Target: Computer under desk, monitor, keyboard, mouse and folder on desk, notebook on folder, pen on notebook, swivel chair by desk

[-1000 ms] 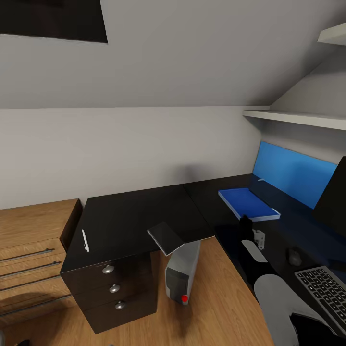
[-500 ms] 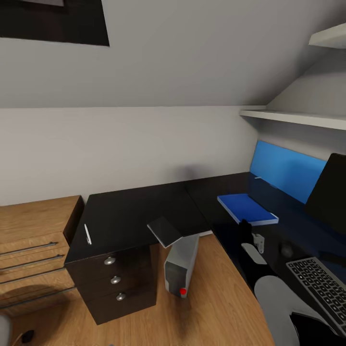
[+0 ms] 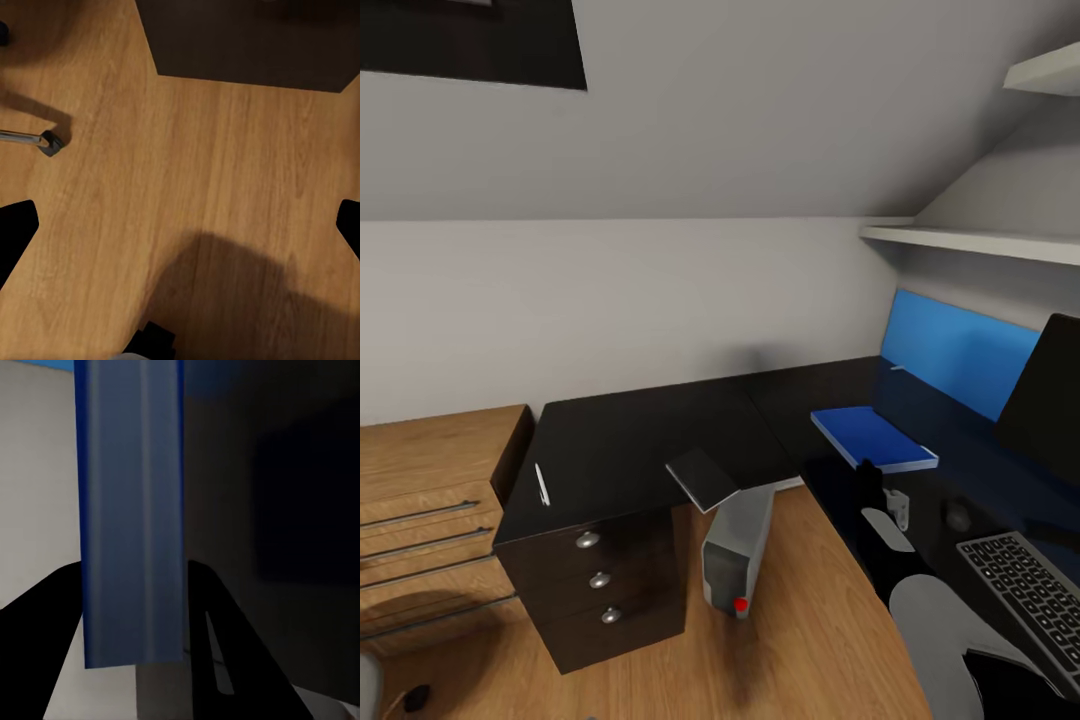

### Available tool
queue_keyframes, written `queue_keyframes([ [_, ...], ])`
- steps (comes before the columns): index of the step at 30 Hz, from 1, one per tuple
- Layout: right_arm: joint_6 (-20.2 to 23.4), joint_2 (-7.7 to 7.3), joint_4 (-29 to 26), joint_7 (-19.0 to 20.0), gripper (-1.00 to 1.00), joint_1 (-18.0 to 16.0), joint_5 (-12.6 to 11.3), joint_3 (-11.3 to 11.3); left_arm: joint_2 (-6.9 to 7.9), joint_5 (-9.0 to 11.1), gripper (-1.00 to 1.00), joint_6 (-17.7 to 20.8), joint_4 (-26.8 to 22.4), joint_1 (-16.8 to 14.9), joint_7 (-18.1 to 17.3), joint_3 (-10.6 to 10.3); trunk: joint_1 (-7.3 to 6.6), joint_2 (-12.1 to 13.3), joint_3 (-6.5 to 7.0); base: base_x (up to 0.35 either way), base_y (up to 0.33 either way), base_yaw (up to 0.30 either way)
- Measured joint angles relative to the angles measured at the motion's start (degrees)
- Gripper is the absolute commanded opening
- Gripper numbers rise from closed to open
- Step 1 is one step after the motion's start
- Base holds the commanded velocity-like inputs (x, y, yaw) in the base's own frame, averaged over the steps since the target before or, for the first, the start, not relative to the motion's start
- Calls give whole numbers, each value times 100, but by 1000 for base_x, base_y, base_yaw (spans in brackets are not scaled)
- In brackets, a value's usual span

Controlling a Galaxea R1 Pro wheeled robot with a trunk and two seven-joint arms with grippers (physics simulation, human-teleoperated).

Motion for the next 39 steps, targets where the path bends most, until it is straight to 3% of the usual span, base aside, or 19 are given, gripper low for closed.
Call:
queue_keyframes([
  [39,36,-69,-10,-26,-100,0,-14,1,-9,0,100,0,0,0,7,-20,836,-1526,-683,0,0,0],
])
